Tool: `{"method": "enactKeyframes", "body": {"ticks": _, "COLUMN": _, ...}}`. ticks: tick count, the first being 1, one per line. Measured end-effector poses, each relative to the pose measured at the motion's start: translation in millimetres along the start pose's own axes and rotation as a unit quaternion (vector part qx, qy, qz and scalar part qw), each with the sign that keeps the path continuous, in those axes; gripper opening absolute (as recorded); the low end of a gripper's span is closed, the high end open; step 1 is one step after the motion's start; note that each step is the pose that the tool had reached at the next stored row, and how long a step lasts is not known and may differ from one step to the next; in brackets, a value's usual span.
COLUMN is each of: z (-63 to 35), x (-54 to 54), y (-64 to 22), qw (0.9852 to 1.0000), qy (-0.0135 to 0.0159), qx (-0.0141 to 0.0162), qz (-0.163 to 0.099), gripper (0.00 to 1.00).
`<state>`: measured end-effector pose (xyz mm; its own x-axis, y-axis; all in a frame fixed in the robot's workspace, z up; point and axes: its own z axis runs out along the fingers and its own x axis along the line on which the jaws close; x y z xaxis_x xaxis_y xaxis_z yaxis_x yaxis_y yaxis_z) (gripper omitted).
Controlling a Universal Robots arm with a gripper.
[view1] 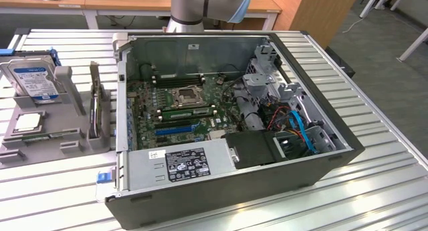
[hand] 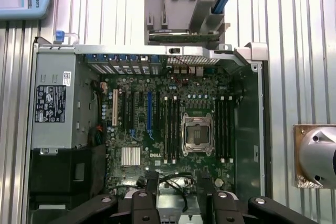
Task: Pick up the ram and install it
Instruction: 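Insert the ram into the slot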
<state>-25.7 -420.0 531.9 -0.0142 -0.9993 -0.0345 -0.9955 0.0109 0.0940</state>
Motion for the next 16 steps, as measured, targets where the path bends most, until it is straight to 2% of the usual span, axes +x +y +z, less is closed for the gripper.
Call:
{"method": "enactKeyframes", "body": {"ticks": 2, "z": 0.1, "x": 0.1, "y": 1.0, "qw": 1.0000, "qy": -0.0008, "qx": 0.0080, "qz": 0.000, "gripper": 0.42}}
{"method": "enactKeyframes", "body": {"ticks": 5, "z": 0.3, "x": 0.1, "y": 2.9, "qw": 0.9998, "qy": -0.0023, "qx": 0.0220, "qz": -0.001, "gripper": 0.42}}
{"method": "enactKeyframes", "body": {"ticks": 8, "z": 0.4, "x": 0.2, "y": 4.6, "qw": 0.9994, "qy": -0.0036, "qx": 0.0339, "qz": -0.002, "gripper": 0.42}}
{"method": "enactKeyframes", "body": {"ticks": 9, "z": 0.4, "x": 0.1, "y": 5.0, "qw": 0.9993, "qy": -0.0037, "qx": 0.0367, "qz": -0.002, "gripper": 0.42}}
{"method": "enactKeyframes", "body": {"ticks": 16, "z": 1.9, "x": 0.3, "y": 4.9, "qw": 0.9993, "qy": -0.0037, "qx": 0.0371, "qz": -0.002, "gripper": 0.42}}
